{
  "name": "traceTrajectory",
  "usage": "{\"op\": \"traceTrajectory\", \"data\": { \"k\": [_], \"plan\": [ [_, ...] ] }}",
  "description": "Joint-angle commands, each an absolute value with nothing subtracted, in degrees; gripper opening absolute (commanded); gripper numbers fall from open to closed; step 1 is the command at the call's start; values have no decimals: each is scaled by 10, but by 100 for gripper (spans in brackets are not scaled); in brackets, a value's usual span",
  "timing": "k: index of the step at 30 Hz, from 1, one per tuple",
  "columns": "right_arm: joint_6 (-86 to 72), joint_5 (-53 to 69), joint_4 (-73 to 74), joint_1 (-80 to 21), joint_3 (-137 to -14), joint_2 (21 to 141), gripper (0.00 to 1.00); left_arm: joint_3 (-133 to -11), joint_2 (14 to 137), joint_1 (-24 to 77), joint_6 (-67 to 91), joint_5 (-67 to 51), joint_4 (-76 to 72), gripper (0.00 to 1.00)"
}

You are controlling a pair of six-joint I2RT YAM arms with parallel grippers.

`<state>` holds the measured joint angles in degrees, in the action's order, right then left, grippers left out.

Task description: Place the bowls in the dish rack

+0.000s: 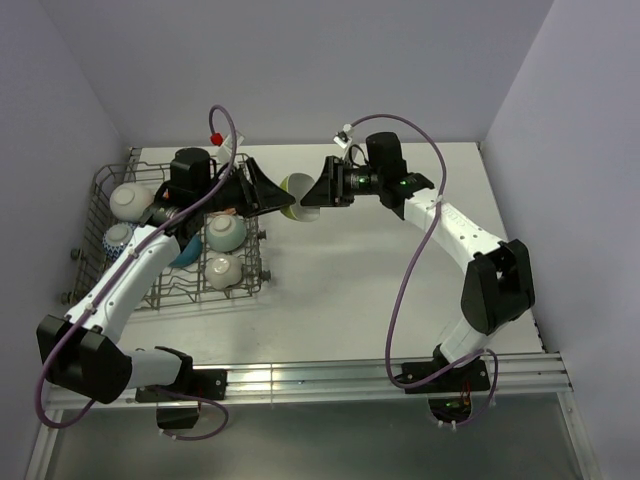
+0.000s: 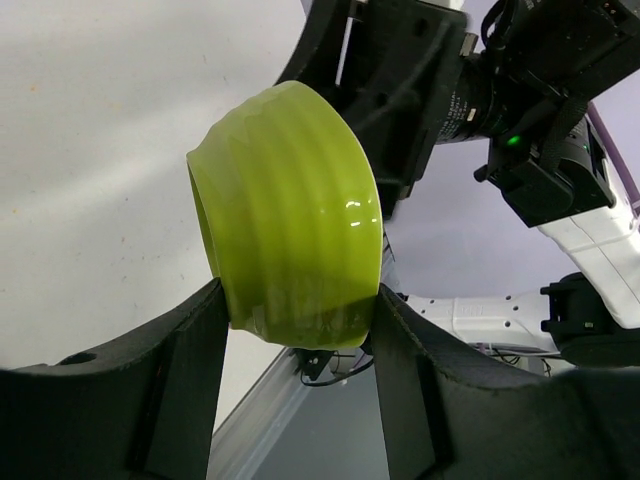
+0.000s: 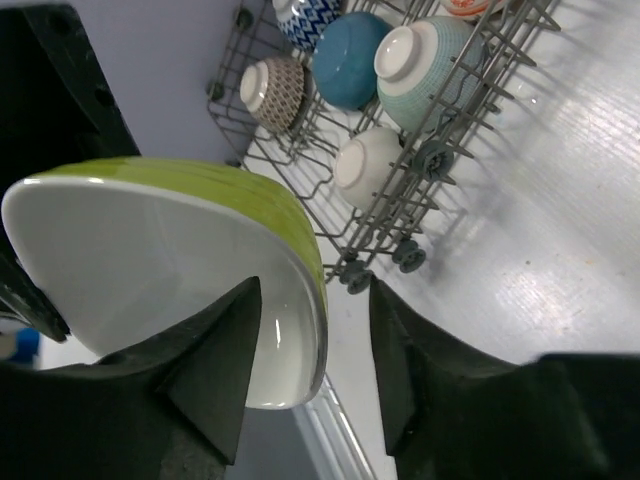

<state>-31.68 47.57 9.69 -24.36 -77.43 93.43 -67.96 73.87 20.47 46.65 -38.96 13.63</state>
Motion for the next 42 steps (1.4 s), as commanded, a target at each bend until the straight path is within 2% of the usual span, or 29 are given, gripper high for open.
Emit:
{"op": "traceTrajectory", "data": {
  "k": [1,2,4,9,13,17,30,35,42],
  "plan": [
    [-300,474,98,-252,-803,939,57,-701,720,196,458,-372,137,0],
    [-298,474,102,-252,-805,938,67,-698,717,185,457,-370,143,0],
    [-292,471,108,-251,-809,935,79,-691,713,168,448,-370,167,0],
    [-276,469,123,-246,-810,921,91,-711,716,96,371,-352,312,0],
    [-252,454,140,-242,-806,905,100,-735,720,60,248,-248,425,0],
    [-219,428,164,-239,-793,884,100,-748,715,50,164,-148,511,0],
    [-192,408,185,-234,-773,860,100,-708,682,12,-24,110,599,0],
    [-192,409,191,-234,-784,872,100,-672,704,12,-30,180,607,0],
    [-183,399,199,-234,-781,867,100,-624,740,16,-25,208,600,0]
  ]
}}
